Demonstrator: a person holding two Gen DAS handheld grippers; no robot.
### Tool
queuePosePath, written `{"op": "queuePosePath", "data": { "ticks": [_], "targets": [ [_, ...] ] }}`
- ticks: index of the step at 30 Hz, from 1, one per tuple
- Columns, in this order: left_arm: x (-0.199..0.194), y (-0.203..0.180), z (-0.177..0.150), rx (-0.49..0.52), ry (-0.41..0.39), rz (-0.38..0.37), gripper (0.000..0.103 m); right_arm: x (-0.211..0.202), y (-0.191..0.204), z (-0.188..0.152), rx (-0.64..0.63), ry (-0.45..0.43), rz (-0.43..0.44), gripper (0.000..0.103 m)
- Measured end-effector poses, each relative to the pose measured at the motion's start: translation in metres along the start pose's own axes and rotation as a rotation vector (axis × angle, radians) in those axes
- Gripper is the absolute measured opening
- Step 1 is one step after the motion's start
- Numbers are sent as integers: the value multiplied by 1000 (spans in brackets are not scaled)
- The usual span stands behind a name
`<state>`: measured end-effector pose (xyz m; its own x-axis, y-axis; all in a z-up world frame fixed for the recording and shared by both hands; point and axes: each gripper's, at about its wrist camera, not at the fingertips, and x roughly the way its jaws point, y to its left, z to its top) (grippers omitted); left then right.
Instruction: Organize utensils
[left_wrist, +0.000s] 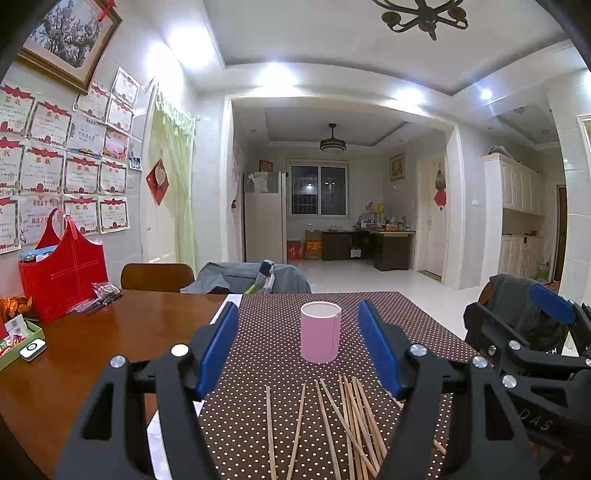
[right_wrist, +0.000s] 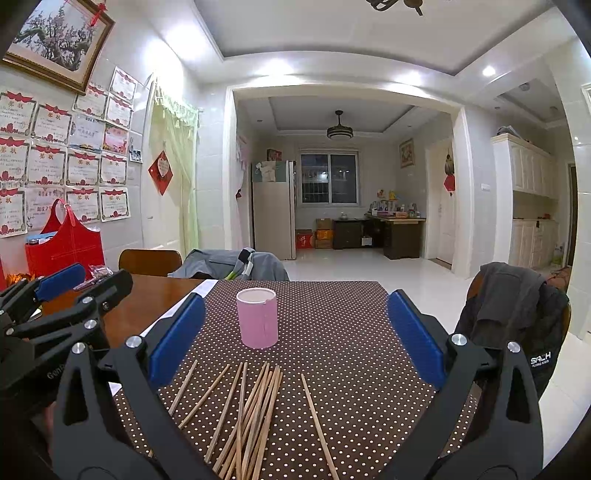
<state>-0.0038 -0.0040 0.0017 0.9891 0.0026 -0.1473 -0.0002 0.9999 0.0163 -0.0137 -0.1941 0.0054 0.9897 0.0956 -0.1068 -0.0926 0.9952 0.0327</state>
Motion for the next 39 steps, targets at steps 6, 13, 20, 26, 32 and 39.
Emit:
{"op": "queuePosePath", "data": {
  "ticks": [6, 13, 20, 26, 32, 39],
  "targets": [
    [-12, -2, 2, 4, -24, 3, 67, -9, -1, 0, 1, -7, -3, 97],
    [-32, -6, 5, 13, -42, 4, 66, -25, 0, 5, 5, -20, -6, 97],
    [-49, -4, 8, 7, -55, -1, 66, -41, 2, 12, 13, -32, -5, 97],
    [-55, -2, 7, 3, -59, -3, 66, -47, 4, 14, 12, -28, 1, 97],
    [-52, 2, 5, 0, -49, -1, 66, -43, 6, 11, 11, -19, 7, 97],
    [-37, 3, 6, 3, -25, 4, 66, -24, 5, 7, 18, 8, 20, 97]
  ]
}}
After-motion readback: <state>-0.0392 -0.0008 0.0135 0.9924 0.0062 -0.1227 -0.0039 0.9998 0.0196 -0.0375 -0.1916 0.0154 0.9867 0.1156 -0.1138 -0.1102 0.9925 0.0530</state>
